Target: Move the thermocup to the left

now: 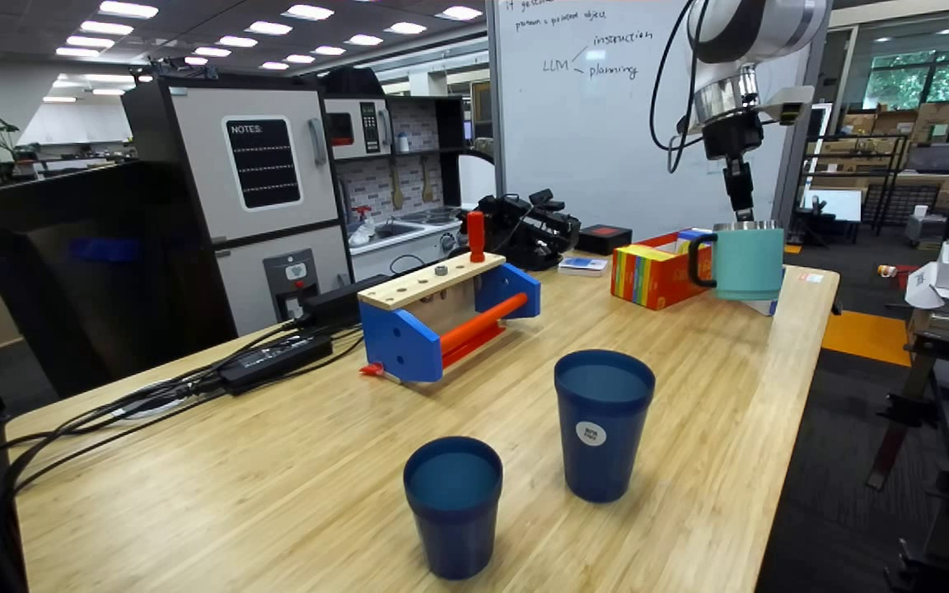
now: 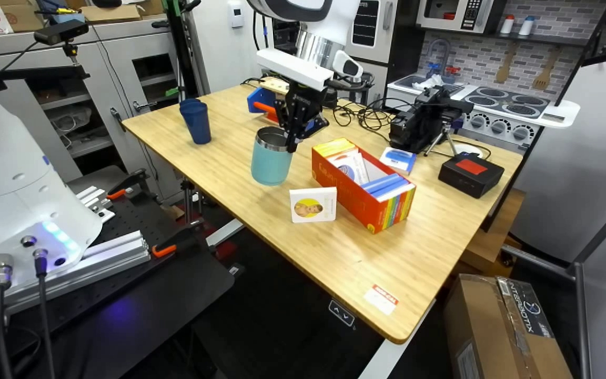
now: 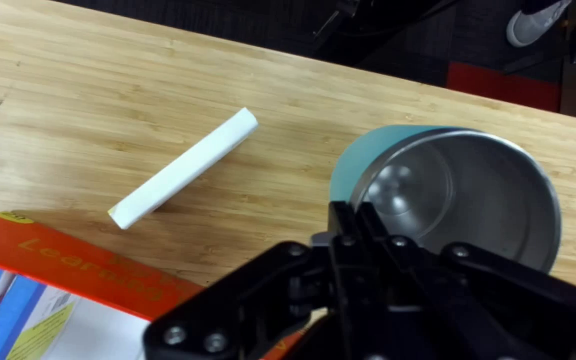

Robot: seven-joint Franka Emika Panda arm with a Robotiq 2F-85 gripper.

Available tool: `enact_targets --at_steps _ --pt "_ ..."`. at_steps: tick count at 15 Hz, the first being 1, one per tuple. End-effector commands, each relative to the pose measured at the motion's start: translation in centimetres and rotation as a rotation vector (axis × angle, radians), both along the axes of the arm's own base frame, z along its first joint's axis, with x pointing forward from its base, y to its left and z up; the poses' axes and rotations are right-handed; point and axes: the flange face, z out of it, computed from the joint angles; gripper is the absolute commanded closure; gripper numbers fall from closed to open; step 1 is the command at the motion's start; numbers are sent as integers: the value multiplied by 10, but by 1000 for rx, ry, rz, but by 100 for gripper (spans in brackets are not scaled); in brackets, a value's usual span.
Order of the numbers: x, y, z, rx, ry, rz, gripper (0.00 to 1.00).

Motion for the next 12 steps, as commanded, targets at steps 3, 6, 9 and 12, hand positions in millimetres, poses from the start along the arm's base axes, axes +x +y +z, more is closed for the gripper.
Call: enact_targets --at_steps 3,6,9,12 --pt "17 12 60 -166 -31 155 98" --pt "34 41 99 -262 -111 262 98" --pt "49 76 117 -282 -151 373 98" --pt "61 105 119 -274 -175 469 98"
